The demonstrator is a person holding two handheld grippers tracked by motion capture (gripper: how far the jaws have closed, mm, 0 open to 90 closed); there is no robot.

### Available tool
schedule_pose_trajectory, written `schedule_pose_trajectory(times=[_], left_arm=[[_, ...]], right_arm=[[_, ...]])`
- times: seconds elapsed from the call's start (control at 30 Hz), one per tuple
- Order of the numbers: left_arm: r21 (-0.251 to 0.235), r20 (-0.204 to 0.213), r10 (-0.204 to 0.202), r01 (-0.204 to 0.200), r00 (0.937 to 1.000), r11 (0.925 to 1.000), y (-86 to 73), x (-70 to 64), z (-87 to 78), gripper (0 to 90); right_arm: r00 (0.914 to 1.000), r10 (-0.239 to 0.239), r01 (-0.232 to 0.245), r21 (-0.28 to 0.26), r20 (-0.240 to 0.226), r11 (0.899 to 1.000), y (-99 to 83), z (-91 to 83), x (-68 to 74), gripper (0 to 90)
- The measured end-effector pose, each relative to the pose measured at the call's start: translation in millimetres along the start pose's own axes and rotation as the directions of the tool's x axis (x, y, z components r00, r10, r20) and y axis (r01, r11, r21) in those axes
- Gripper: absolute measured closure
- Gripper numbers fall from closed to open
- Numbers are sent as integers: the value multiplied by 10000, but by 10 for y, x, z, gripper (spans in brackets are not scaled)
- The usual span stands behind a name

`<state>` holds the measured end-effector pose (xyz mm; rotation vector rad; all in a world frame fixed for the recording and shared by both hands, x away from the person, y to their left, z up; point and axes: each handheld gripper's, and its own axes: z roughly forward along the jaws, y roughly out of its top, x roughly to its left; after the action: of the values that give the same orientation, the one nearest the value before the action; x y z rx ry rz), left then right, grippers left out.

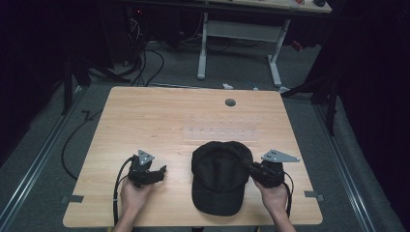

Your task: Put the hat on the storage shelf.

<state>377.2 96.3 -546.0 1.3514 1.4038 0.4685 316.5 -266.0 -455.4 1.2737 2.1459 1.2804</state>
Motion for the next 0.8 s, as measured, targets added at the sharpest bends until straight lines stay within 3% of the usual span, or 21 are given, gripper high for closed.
schedule_pose_trajectory(times=[0.23,0.43,0.57,0.73,0.8], left_arm=[[-26,231,-559,560,9982,9984,43,48,-32,294],[357,475,-839,822,9953,9960,77,53,-68,277],[550,889,-773,726,9930,9958,84,-11,-130,253],[868,1554,-938,810,9834,9929,104,-119,-193,234],[990,1946,-1219,1042,9733,9896,127,-165,-226,232]], right_arm=[[9991,-318,307,-372,-286,9988,159,-75,19,871],[9975,-312,273,-617,-629,9977,235,-108,-2,871],[9960,-472,417,-728,-765,9965,283,-150,16,871],[9937,-727,643,-973,-852,9932,361,-211,38,871],[9926,-806,705,-1083,-911,9916,392,-232,40,871]])
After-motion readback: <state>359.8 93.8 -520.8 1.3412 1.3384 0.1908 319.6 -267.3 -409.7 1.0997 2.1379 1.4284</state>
